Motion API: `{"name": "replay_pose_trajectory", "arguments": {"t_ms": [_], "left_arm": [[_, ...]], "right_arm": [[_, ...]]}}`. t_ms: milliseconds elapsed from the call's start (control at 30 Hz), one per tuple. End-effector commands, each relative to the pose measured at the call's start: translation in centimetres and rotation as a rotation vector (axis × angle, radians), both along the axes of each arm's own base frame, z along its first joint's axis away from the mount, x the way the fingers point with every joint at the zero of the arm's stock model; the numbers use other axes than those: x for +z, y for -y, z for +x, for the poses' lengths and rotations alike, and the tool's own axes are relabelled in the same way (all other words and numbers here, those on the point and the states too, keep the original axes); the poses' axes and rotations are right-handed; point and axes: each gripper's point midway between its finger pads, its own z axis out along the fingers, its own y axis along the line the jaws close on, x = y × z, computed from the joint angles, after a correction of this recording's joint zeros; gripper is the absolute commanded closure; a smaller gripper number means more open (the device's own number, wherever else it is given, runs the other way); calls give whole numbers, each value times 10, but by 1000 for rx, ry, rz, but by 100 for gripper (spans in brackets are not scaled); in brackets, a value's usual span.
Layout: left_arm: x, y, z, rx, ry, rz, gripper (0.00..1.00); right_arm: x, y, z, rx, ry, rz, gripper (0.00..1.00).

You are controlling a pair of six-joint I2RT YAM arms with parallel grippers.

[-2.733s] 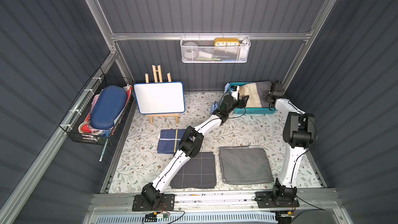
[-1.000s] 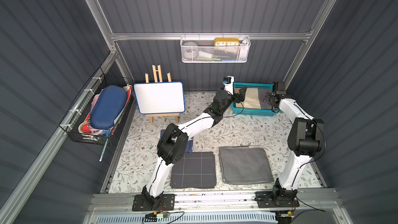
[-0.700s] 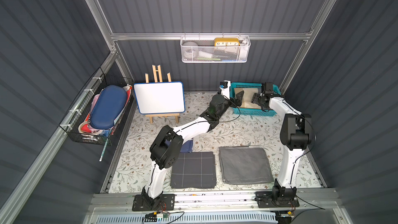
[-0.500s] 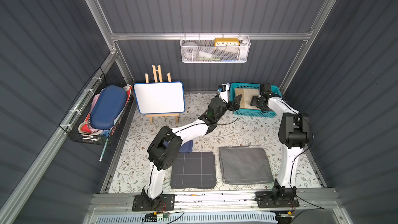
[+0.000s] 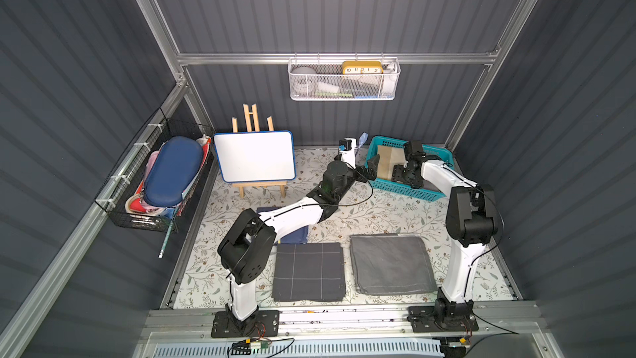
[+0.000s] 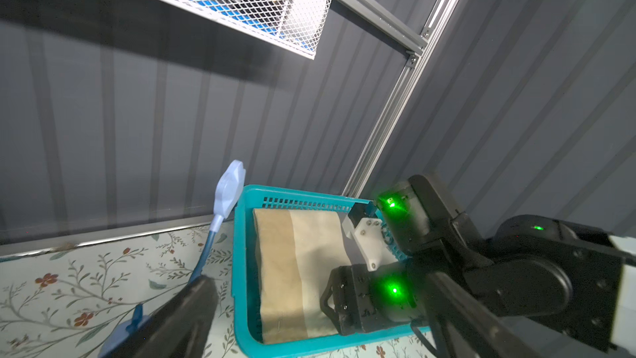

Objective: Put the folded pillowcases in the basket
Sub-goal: Move the basket to the center of the board.

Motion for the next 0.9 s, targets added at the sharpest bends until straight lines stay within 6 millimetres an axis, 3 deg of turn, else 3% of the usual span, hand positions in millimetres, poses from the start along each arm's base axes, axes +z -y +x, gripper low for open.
{"name": "replay_pose_trajectory", "arguments": {"t_ms": [0, 333, 533, 700, 800, 867], "left_arm": [[-2, -14, -10, 22, -34, 0, 1], [-38, -40, -31, 42, -184, 58, 0], [-68, -45, -55, -18, -380, 176, 1], [-103, -66, -98, -53, -562, 276, 0], [-128, -78, -133, -79, -670, 331, 0], [-145, -84, -155, -99, -730, 358, 0]], "right_arm": [[-5, -10, -28, 12, -59, -29, 27], [-19, -24, -89, 35, -143, -92, 29], [23, -28, -108, 42, -71, -111, 29], [60, -49, -142, 76, -7, -69, 28], [65, -68, -179, 127, -14, -48, 28], [59, -74, -206, 143, -45, -37, 28]]}}
